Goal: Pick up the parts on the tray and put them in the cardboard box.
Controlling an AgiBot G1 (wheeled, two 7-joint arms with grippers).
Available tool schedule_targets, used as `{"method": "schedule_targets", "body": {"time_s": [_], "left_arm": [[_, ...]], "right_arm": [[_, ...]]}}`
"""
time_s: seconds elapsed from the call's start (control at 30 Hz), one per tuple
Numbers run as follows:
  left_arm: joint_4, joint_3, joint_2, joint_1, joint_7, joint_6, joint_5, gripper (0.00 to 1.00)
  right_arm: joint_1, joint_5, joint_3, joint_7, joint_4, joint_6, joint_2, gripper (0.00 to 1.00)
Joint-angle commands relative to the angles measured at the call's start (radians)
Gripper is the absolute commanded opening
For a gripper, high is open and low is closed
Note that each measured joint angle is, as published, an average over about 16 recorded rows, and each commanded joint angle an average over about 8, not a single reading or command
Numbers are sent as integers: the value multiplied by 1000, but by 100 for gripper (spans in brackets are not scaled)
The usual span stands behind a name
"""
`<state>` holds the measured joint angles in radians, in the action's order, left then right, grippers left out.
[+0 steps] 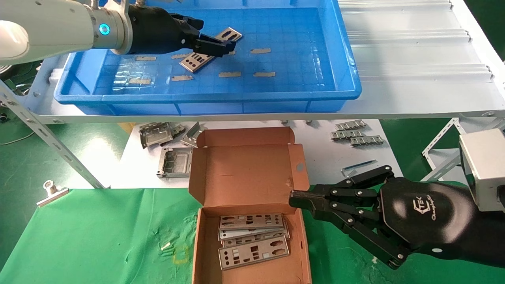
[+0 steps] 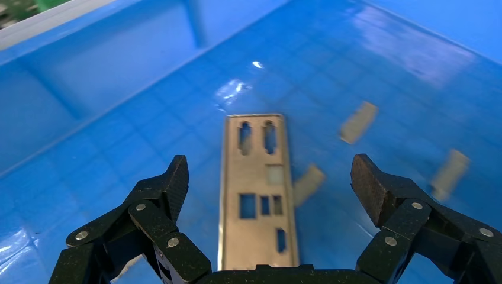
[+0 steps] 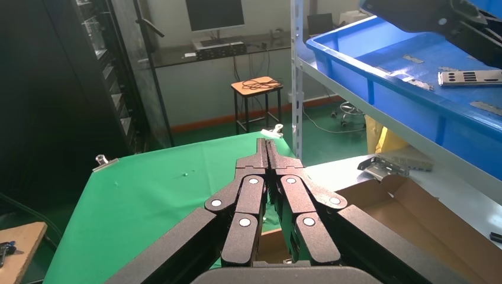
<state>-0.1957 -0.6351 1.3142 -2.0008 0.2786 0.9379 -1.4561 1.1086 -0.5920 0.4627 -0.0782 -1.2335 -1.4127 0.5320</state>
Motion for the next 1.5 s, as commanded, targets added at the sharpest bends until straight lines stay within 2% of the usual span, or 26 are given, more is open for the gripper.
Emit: {"method": "schedule_targets", "body": {"time_s": [0.03,0.07,0.27,0.3,0.37,1.5], "left_arm": [[46,-1,25,-10,-4,-45,-6,94],[56,0,29,-9,-2,-57,-3,85],[72,-1,42,14,14,-96,13,13],[70,-2,42,17,17,-99,14,6],[66,-6,42,22,23,-104,18,0],[44,-88,40,27,26,-230,35,0]], "right_arm": [[0,0,0,0,0,0,0,88],[0,0,0,0,0,0,0,99],[0,0,0,0,0,0,0,100],[0,0,0,0,0,0,0,100],[0,0,0,0,0,0,0,100],[0,0,0,0,0,0,0,100]]}}
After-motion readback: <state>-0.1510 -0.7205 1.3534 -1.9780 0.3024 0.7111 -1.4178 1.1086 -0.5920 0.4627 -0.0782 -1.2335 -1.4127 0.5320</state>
